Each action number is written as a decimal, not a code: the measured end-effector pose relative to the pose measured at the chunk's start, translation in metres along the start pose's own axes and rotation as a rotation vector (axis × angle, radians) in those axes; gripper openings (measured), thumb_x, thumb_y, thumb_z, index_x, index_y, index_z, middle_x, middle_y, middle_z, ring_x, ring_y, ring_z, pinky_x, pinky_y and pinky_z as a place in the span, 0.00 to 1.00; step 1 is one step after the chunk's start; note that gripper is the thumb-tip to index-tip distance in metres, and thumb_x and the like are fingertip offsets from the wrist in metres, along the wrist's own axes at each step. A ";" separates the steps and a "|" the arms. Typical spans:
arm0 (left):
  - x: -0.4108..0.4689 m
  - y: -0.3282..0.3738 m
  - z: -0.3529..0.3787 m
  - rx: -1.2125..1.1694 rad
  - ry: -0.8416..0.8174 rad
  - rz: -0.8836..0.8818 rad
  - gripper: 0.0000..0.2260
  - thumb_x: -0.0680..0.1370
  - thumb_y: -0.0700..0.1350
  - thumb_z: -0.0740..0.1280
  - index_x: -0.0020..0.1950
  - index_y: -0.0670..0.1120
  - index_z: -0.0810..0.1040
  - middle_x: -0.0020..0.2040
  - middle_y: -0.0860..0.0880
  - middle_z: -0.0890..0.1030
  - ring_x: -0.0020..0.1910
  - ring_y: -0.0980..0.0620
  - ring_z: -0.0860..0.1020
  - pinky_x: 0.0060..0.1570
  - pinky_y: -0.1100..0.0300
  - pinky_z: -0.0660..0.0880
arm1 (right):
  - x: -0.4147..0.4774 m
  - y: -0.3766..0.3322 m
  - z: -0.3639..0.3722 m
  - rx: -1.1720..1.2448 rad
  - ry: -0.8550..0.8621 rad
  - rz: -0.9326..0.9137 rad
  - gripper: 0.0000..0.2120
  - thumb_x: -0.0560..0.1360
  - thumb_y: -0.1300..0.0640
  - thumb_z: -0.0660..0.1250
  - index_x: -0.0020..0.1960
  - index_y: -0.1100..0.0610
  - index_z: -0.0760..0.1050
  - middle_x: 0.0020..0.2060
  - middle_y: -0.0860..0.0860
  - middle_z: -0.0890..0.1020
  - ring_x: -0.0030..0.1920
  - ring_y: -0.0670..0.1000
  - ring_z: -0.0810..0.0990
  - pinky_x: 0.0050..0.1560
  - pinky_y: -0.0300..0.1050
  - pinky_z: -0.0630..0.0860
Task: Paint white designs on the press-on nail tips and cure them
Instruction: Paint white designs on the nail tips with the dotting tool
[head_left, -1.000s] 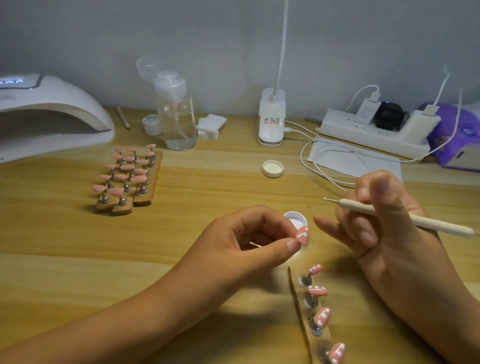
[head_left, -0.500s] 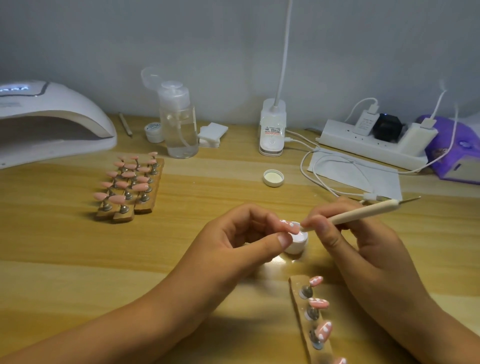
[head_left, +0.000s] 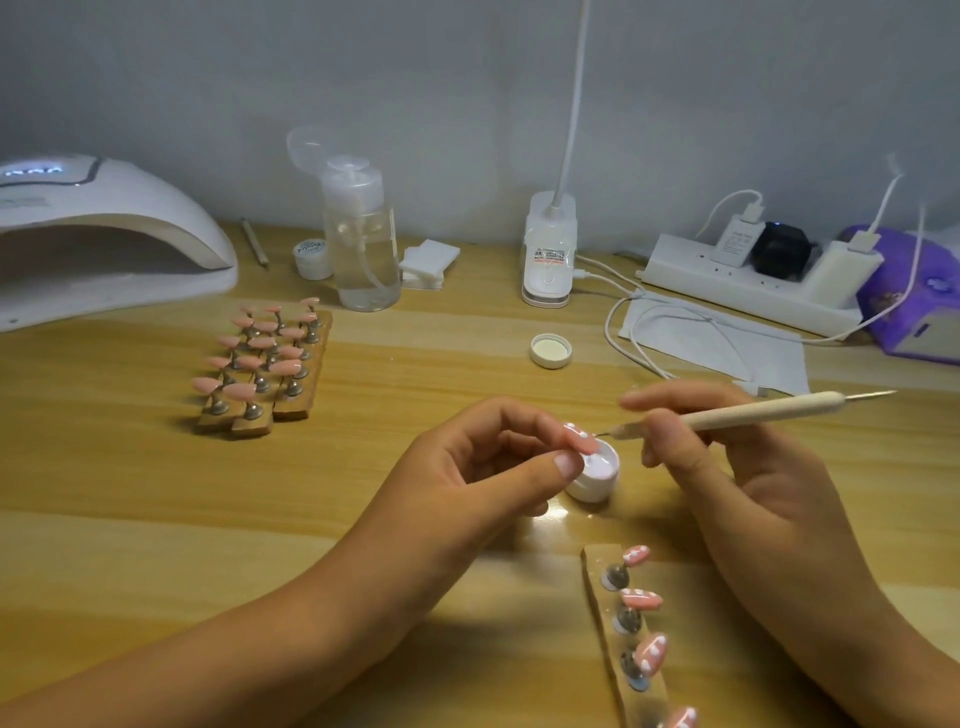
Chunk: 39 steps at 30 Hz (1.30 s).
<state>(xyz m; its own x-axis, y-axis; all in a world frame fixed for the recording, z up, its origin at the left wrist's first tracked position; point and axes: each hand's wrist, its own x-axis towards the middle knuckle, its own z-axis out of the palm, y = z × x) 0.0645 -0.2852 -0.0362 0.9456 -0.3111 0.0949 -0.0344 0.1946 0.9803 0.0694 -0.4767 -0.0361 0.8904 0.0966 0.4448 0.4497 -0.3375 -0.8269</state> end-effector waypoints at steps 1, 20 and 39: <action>0.000 0.001 0.001 0.008 -0.008 0.001 0.05 0.72 0.43 0.70 0.43 0.53 0.82 0.40 0.57 0.84 0.38 0.64 0.78 0.39 0.71 0.73 | 0.000 0.000 -0.001 0.086 0.027 0.016 0.06 0.76 0.49 0.65 0.49 0.46 0.79 0.42 0.47 0.81 0.43 0.47 0.80 0.45 0.33 0.74; -0.002 -0.003 0.001 0.098 -0.084 0.002 0.03 0.72 0.44 0.72 0.44 0.53 0.83 0.41 0.56 0.83 0.39 0.62 0.77 0.40 0.71 0.72 | 0.003 -0.012 -0.002 0.813 0.022 0.367 0.12 0.66 0.60 0.68 0.29 0.54 0.67 0.23 0.51 0.68 0.25 0.46 0.67 0.42 0.49 0.82; -0.003 -0.003 0.001 0.124 -0.118 -0.006 0.03 0.72 0.45 0.72 0.44 0.53 0.83 0.42 0.54 0.84 0.42 0.60 0.79 0.42 0.70 0.73 | 0.002 -0.010 -0.002 0.824 -0.061 0.321 0.10 0.65 0.59 0.69 0.30 0.53 0.69 0.24 0.50 0.68 0.26 0.44 0.69 0.40 0.45 0.81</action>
<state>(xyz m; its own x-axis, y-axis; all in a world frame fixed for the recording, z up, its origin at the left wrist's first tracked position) 0.0617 -0.2859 -0.0389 0.9016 -0.4206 0.1015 -0.0753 0.0784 0.9941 0.0662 -0.4749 -0.0262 0.9739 0.1710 0.1492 0.0642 0.4229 -0.9039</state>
